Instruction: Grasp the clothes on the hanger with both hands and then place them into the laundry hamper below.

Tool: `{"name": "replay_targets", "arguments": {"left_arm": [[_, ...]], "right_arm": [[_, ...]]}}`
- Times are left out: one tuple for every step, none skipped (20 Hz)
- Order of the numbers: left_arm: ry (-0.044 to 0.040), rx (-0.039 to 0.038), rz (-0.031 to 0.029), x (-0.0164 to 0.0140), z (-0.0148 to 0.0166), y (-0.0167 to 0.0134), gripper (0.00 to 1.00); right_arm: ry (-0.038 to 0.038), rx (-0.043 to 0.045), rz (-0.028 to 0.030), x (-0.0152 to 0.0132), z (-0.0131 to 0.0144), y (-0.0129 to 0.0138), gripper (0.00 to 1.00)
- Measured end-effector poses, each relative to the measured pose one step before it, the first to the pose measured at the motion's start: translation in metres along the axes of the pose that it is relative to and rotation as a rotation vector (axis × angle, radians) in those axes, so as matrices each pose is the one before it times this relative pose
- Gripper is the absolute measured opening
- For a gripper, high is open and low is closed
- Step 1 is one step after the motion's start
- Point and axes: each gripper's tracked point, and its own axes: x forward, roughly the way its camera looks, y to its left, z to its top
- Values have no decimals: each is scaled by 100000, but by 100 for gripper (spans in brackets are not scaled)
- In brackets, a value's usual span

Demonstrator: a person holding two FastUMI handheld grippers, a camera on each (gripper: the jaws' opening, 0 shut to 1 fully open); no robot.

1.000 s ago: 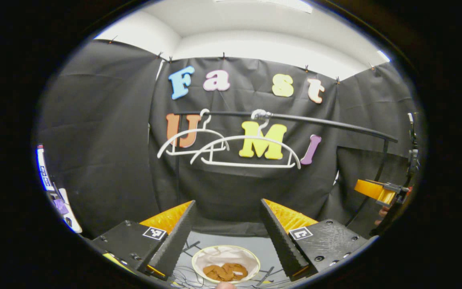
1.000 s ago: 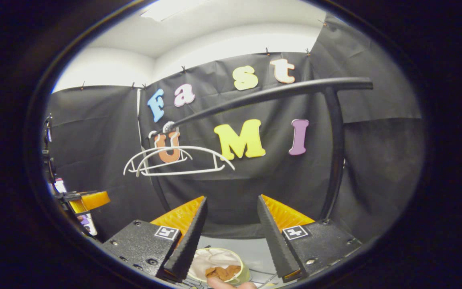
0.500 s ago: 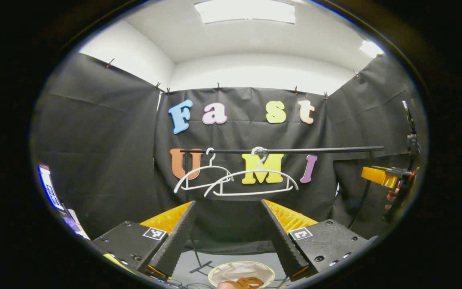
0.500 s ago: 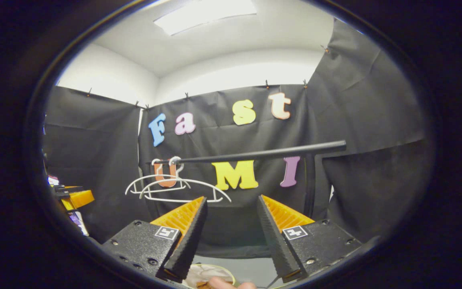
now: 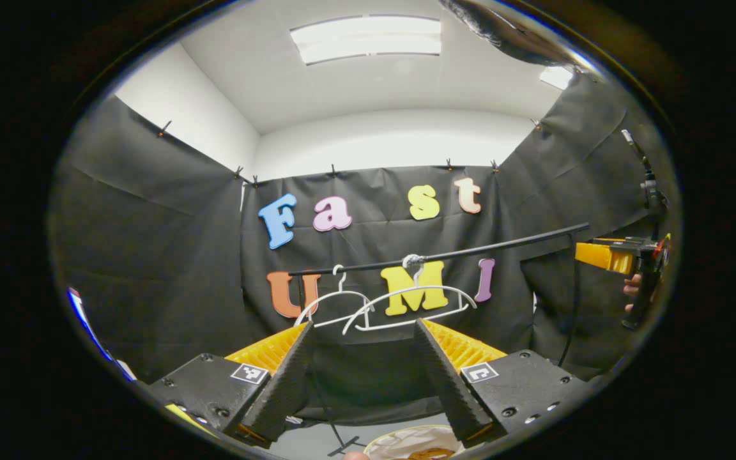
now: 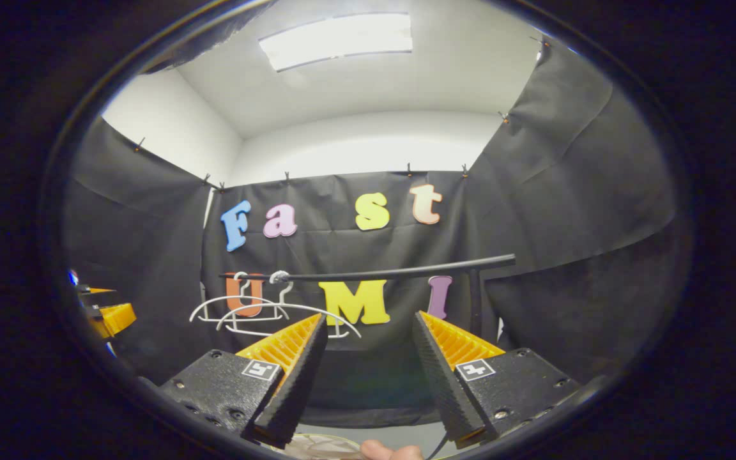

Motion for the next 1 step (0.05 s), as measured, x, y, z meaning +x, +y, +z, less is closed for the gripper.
{"name": "replay_targets", "arguments": {"left_arm": [[971, -372, 343, 234, -330, 376, 99]], "right_arm": [[741, -735, -1460, -459, -230, 11, 86]]}}
